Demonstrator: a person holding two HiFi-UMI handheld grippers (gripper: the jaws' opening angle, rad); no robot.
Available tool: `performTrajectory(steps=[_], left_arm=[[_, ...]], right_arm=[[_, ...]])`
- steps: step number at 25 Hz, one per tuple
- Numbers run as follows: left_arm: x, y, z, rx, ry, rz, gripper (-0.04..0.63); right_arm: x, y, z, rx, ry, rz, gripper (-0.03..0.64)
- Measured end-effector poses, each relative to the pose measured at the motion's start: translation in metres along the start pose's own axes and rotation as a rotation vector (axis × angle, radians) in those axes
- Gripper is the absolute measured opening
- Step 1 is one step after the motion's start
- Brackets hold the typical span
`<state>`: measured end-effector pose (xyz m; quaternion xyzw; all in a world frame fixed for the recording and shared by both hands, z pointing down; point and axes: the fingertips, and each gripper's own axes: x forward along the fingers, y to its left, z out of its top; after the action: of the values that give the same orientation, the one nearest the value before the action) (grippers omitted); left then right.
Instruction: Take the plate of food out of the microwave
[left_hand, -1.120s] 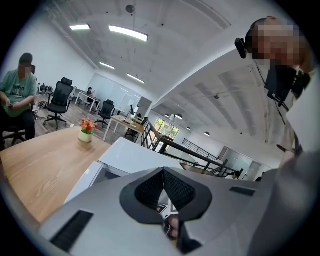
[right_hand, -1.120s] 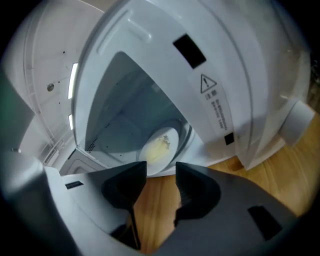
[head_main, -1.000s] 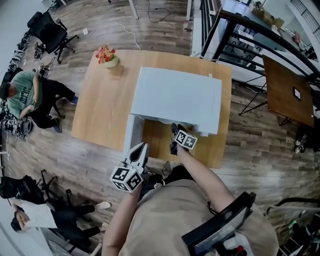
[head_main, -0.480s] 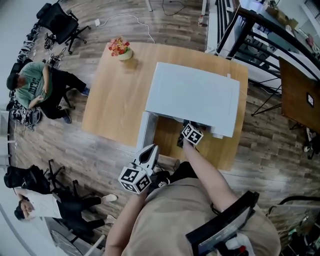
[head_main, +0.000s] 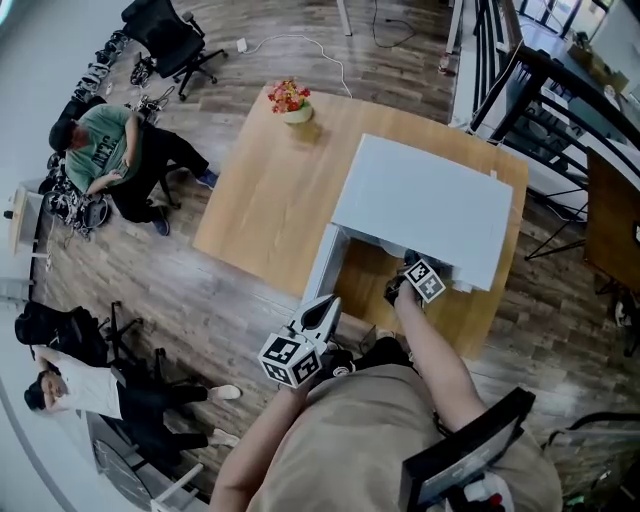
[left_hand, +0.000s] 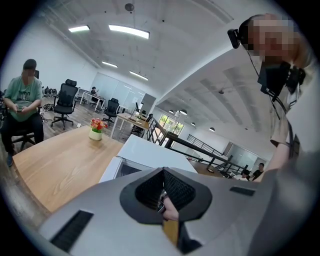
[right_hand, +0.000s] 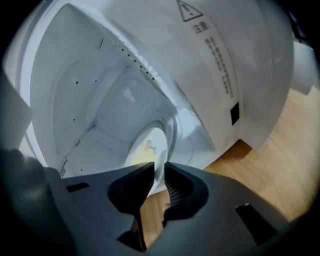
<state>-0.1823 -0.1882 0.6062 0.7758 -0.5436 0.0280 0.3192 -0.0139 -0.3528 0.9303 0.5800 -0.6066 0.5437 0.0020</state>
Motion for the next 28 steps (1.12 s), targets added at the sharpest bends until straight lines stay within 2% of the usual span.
performTrajectory(steps=[10,13,16,21,25,28], left_arm=[[-0.010,-0.014,-0.017,0.015,0.029,-0.032,0.005],[-0.005,-0.023,-0.020,0.021,0.034,-0.053,0.005],[0.002,-0.033,-0.026,0.036,0.052,-0.080,0.005],[0.004,-0.039,-0.024,0.028,0.044,-0.095,0.005],[0.002,-0.035,-0.015,0.010,0.013,-0.088,0.005],[0.001,-0.036,-0.010,0.024,-0.008,-0.089,0.005]], right_arm=[[-0.031,0.001,-0.008,0.240,0.012,0.154,0.024],[-0.041,0.008,-0.010,0.328,0.030,0.230,0.014],[-0.052,0.004,-0.013,0.402,0.052,0.269,0.014],[-0.086,-0.004,-0.019,0.423,0.115,0.339,0.014],[-0.124,0.000,-0.025,0.362,0.219,0.404,0.014],[-0.153,-0.005,-0.016,0.315,0.256,0.416,0.014]])
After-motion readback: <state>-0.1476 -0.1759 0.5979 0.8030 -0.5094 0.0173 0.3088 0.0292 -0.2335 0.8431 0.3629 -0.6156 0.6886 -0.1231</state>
